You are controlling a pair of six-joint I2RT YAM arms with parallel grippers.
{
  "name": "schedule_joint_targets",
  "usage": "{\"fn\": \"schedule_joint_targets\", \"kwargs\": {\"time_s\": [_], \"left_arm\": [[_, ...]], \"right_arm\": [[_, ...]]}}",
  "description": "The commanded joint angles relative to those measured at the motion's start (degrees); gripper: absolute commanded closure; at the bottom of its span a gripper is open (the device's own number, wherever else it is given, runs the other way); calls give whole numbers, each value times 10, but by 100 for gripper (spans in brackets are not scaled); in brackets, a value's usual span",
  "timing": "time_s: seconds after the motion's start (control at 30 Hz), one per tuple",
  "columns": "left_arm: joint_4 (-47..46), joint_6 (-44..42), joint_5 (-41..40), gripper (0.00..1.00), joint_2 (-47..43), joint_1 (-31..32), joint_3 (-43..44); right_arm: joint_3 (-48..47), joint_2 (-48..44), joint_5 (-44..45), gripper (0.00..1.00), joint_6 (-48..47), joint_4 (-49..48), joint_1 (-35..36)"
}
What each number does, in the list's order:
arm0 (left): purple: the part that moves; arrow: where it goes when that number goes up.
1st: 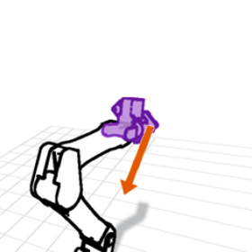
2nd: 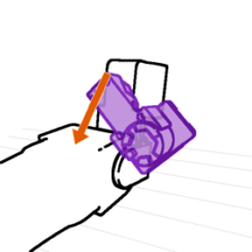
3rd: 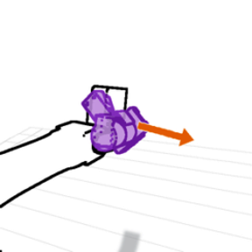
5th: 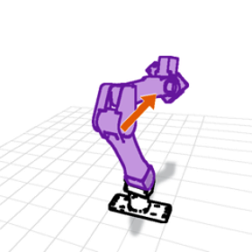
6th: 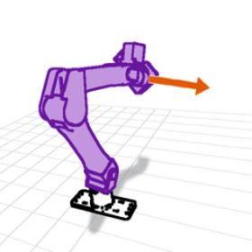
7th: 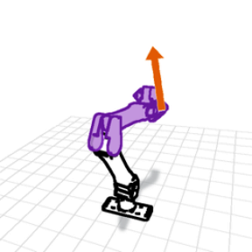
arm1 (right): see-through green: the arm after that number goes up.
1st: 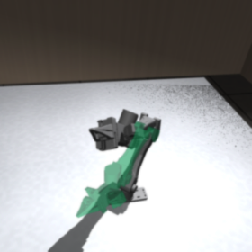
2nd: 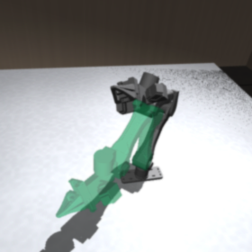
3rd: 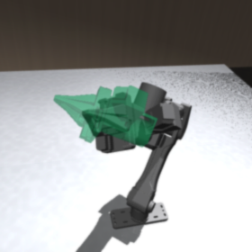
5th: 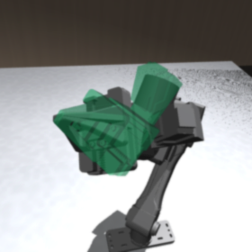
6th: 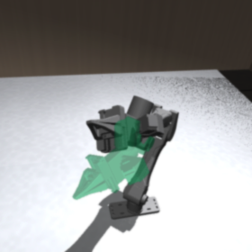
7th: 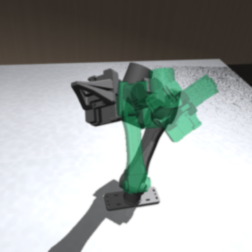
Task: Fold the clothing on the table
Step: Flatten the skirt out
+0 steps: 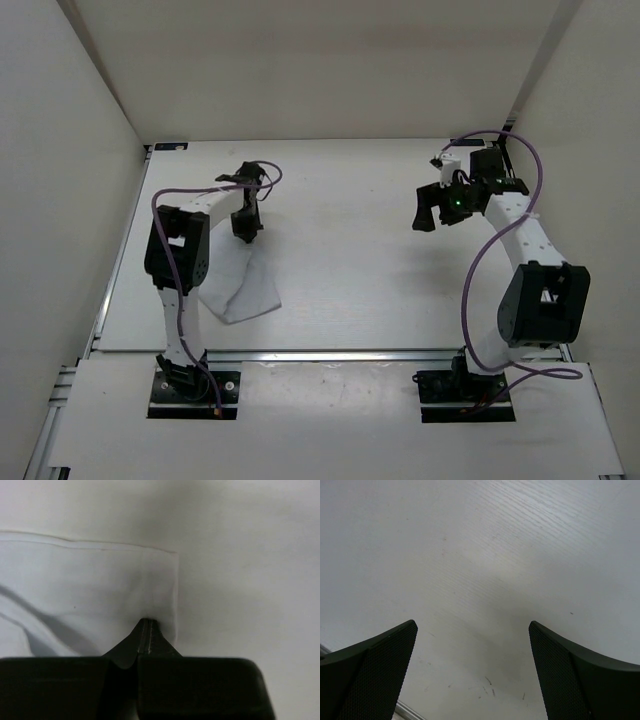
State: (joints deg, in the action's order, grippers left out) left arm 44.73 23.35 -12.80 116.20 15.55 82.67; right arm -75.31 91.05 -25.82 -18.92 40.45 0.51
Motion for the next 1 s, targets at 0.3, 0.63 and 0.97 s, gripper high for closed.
{"fn": "schedule_joint_targets", "kwargs": {"time_s": [0.3,0.63,0.97], "left_arm": [[80,180,205,100,324,58,681],[46,100,181,2,159,38,533],[19,22,52,1,-175,2,125]], "right_arm": [[90,-140,45,1,-2,-2,39],[-1,-25,-102,0,48,-13,22],[-229,228,-207,9,186,-70,92]]}}
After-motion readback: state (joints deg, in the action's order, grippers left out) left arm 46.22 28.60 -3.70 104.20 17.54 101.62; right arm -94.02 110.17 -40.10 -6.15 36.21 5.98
